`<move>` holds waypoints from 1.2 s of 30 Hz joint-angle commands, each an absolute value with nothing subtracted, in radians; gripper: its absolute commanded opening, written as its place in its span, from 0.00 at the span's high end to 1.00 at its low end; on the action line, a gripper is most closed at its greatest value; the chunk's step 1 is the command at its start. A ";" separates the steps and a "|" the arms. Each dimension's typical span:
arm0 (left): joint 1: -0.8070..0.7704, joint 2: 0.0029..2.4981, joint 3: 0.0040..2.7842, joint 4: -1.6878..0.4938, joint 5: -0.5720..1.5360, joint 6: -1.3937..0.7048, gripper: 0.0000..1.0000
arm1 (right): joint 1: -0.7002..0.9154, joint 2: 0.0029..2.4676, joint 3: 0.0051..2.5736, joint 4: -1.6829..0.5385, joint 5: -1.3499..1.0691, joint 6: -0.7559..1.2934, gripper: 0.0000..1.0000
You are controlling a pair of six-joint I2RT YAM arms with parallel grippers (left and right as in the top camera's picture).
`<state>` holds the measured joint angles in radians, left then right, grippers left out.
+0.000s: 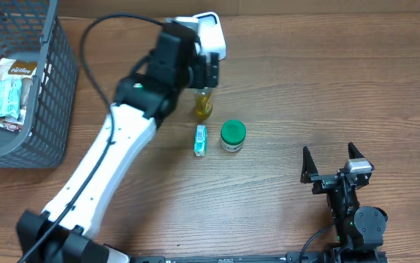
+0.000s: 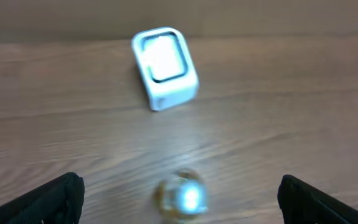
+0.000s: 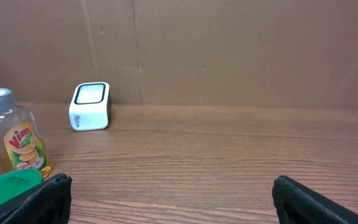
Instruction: Scan the item barcode
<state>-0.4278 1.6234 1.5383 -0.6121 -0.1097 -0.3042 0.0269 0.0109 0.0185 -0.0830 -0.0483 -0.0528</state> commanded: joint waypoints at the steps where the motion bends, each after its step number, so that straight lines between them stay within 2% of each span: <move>1: -0.330 1.600 1.553 -0.687 -0.154 -0.285 0.00 | 0.032 0.003 0.008 -0.081 -0.046 -0.054 0.00; 12: -0.121 1.599 1.553 -0.890 -0.157 -0.284 0.00 | 0.032 0.003 0.008 -0.081 -0.046 -0.054 0.00; 36: -0.112 1.599 1.553 -0.893 -0.157 -0.284 0.01 | 0.032 0.003 0.008 -0.081 -0.046 -0.054 0.00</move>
